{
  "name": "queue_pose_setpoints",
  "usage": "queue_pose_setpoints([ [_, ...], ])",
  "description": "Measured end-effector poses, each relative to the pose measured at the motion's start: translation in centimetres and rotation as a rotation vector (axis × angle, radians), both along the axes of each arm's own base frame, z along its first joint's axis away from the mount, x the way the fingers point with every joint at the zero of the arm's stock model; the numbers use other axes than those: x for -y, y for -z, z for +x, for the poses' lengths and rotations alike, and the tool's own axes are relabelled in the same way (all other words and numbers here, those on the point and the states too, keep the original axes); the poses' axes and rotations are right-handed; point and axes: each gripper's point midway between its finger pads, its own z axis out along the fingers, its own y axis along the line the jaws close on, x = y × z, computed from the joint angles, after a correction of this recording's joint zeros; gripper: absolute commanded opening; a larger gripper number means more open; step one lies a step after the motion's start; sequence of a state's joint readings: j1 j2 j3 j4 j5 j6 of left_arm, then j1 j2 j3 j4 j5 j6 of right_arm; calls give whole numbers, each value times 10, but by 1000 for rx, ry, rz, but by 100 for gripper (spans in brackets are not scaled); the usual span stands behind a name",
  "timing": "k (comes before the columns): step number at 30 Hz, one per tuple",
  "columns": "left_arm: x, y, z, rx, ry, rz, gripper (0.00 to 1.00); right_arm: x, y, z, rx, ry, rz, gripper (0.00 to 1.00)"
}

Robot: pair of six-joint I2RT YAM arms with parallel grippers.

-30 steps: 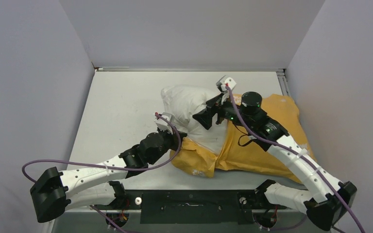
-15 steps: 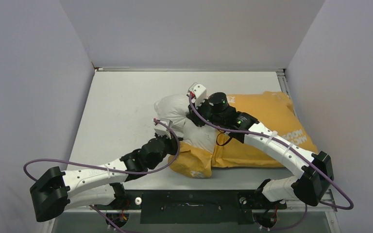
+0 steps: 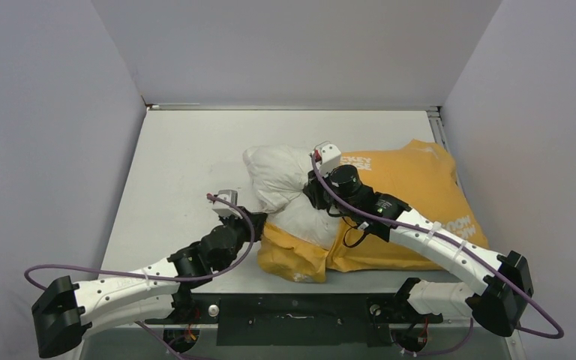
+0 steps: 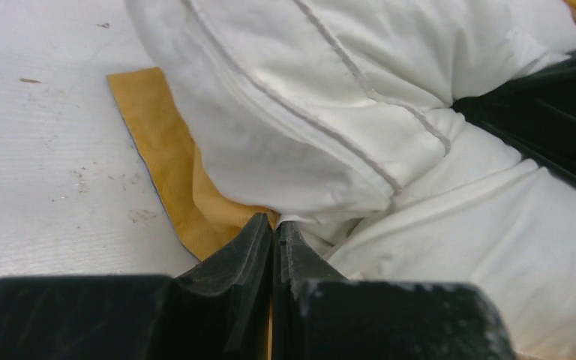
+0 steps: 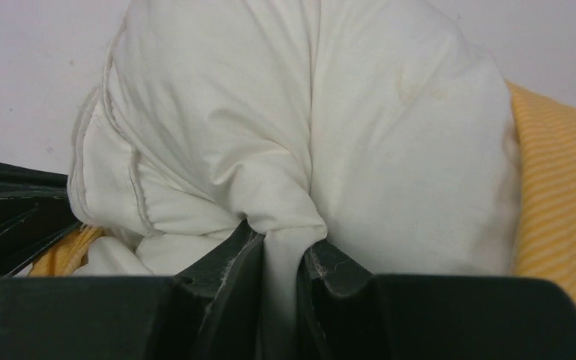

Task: Put the pillow into the pillowcase
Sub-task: Stuff the pillow into the pillowcase.

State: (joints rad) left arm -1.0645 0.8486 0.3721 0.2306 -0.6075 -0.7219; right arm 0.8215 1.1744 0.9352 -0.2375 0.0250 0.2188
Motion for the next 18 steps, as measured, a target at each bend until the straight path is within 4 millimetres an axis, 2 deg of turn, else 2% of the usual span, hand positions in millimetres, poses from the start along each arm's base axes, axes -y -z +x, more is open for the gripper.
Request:
queue_pose_setpoints([
  [6,-23,-16,6,44,-111,-61,0,7,-4,4,-34,103,26,5],
  [7,-32,-22,10,64,-159,-73,0,9,-1,4,-42,112,18,5],
  [9,-57,-51,19,133,-276,-167,0,17,12,1,-77,136,-27,5],
  [12,-80,-89,18,233,-342,-343,0,32,28,-1,-106,179,-104,5],
  [15,-91,-105,12,306,-340,-446,0,42,32,1,-107,213,-135,5],
  [18,-90,-107,11,307,-317,-421,0,44,31,2,-101,226,-140,5],
])
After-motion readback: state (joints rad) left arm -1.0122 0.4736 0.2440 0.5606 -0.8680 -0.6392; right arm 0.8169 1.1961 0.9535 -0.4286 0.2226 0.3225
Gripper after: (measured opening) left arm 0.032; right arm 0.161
